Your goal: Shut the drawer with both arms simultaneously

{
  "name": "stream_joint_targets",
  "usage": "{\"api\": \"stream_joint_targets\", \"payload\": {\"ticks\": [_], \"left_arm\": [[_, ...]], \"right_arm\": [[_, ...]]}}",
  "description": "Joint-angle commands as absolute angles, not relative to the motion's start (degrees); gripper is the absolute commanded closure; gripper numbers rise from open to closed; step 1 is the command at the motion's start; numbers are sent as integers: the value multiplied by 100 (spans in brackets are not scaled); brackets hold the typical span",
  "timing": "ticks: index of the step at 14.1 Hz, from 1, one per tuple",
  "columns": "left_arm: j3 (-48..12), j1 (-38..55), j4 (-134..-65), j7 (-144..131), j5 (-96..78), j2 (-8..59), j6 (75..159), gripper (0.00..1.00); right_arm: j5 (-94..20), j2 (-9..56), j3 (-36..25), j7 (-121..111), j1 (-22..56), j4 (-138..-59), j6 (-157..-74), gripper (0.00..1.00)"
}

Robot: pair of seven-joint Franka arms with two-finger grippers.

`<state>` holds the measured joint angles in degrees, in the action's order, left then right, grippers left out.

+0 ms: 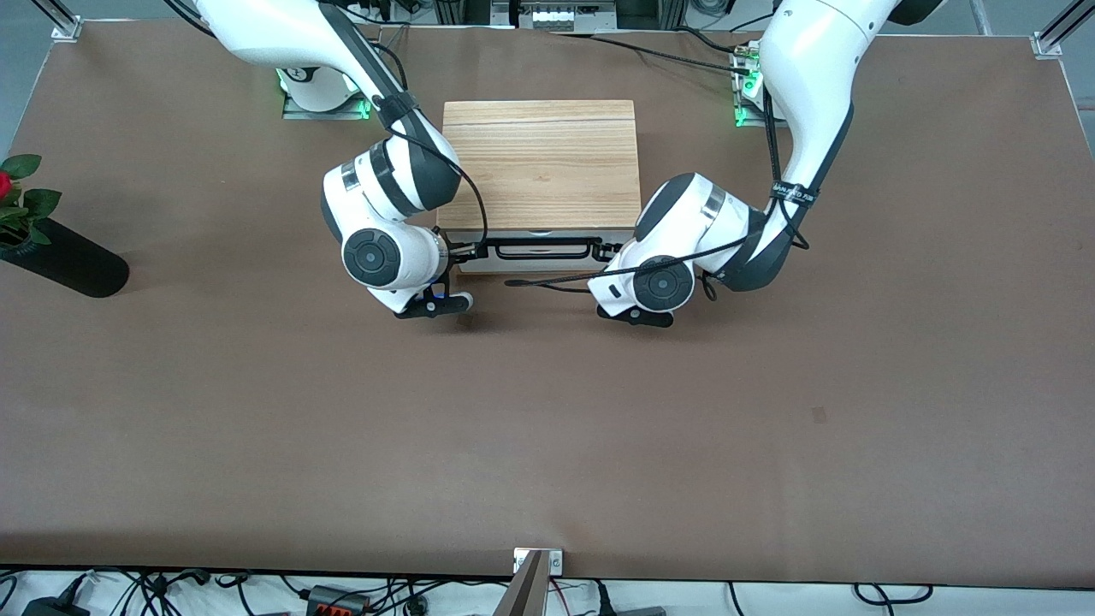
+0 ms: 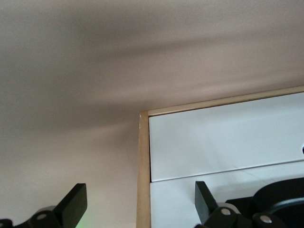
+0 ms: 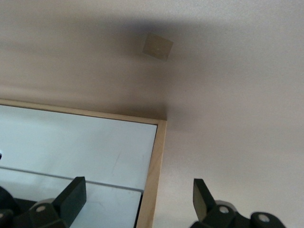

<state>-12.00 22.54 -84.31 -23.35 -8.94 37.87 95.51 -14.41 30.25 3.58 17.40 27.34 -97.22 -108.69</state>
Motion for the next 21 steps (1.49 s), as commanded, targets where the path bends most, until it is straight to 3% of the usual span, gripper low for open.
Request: {"api": "stream_joint_targets", "payload": {"ticks": [1, 4, 9, 13, 17, 21], "left_arm": [[-1195, 2233, -8367, -2382, -1011, 3762, 9457, 0], [-1187, 2215, -8289, -2382, -1011, 3744, 9510, 0], [-1090, 2014, -7446, -2382, -932, 3709, 9484, 0], [-1081, 1390, -7313, -2338, -888, 3350, 9457, 0], [-1090, 994, -7330, -2268, -600, 2708, 8869, 0], [-1090, 635, -7313, -2338, -62, 2277, 8631, 0]], "right_arm": [[-1468, 2865, 343, 1863, 2865, -9782, -10617, 0], [-1468, 2769, 290, 1846, 2821, -9642, -10538, 0], [-740, 2488, -104, 1758, 2733, -9062, -10529, 0], [-37, 1847, -929, 1592, 2733, -9026, -10135, 0], [-96, 1205, -2063, 407, 2725, -9026, -9503, 0], [-88, 792, -2715, -340, 2733, -9026, -8879, 0]]}}
